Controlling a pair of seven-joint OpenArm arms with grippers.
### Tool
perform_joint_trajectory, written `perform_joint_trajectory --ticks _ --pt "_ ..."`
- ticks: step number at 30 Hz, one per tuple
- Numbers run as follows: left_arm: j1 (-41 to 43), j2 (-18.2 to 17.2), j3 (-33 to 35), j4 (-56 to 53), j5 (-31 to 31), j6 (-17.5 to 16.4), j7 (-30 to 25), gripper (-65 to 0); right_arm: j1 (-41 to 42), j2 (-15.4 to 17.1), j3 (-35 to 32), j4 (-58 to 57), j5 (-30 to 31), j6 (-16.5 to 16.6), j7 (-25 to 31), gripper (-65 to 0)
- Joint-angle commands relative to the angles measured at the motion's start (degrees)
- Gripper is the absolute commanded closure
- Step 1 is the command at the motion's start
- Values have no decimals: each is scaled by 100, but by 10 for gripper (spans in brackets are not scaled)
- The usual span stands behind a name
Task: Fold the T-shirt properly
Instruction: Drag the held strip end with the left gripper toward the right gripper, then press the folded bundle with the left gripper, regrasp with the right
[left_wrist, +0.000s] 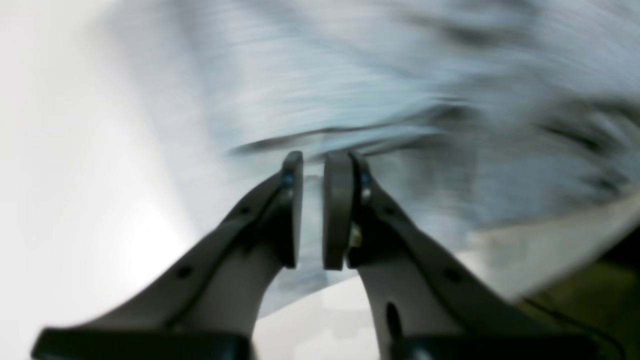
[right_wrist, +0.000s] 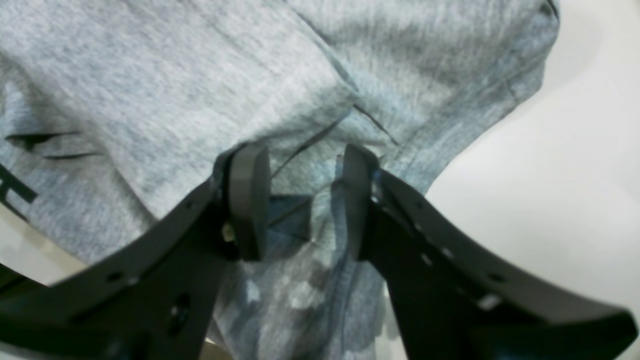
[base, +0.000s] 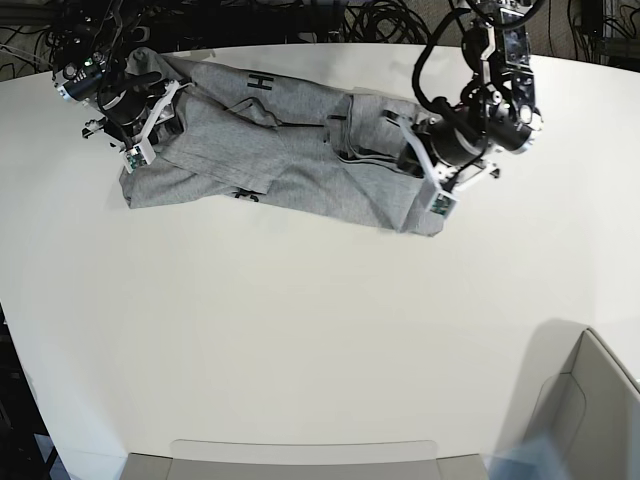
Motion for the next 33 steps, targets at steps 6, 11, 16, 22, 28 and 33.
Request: perform_joint_trajectory --ticks 6,11,16,22,28,33 --pt "-297 -215 -156 -407 -109 17 -85 -49 27 62 1 85 76 89 92 -244" --pt "-367 -215 -148 -794 -109 17 -93 -47 27 62 1 94 76 89 92 -244" --pt "-376 -206 -139 -1084 -109 17 -375 -47 0 62 1 94 76 89 92 -244" --pt "-376 -197 397 -1128 -109 17 -436 -47 -8 62 1 94 76 89 92 -244" --pt "-526 -30 872 -1128 -118 597 -454 -47 -8 62 1 103 76 89 92 -244" --pt "-728 163 1162 -1137 -126 712 -454 -47 -8 62 10 111 76 89 92 -244"
